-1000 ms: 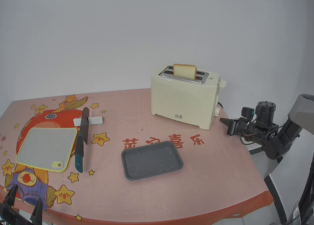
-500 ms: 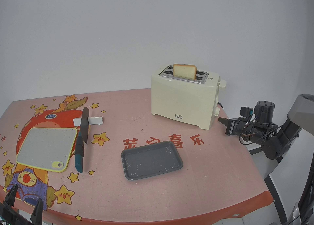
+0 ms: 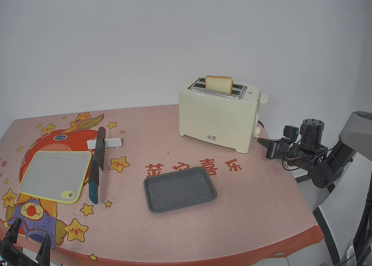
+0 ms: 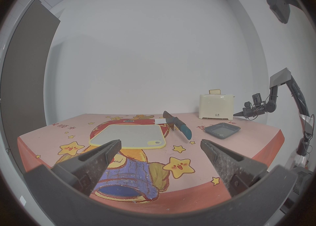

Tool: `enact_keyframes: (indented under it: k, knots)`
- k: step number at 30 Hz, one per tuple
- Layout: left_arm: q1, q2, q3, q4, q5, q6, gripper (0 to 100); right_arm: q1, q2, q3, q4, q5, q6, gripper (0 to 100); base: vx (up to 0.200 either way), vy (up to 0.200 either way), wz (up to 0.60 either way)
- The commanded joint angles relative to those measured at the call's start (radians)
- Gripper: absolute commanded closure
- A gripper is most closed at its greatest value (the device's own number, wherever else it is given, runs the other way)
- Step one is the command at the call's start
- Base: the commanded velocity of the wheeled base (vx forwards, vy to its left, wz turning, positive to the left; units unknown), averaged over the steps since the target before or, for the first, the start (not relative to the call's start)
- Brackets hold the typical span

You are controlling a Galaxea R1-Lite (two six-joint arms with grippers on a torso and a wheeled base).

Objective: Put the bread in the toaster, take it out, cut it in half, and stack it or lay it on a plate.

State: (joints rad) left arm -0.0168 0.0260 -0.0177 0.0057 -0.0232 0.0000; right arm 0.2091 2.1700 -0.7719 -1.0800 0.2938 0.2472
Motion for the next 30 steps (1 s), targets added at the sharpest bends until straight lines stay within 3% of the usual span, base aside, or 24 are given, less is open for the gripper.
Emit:
enact_keyframes:
  k: [1, 6, 30]
  knots:
    - [0.000, 0.000, 0.016, 0.000, 0.000, 0.000, 0, -0.001, 0.016, -0.001, -0.014, -0.001, 0.000, 100, 0.000, 0.000, 0.00]
    - [0.000, 0.000, 0.016, 0.000, 0.000, 0.000, 0, 0.007, 0.044, -0.003, -0.057, -0.019, 0.000, 100, 0.000, 0.000, 0.00]
    - [0.000, 0.000, 0.016, 0.000, 0.000, 0.000, 0, 0.035, 0.030, 0.005, -0.069, -0.024, 0.001, 100, 0.000, 0.000, 0.00]
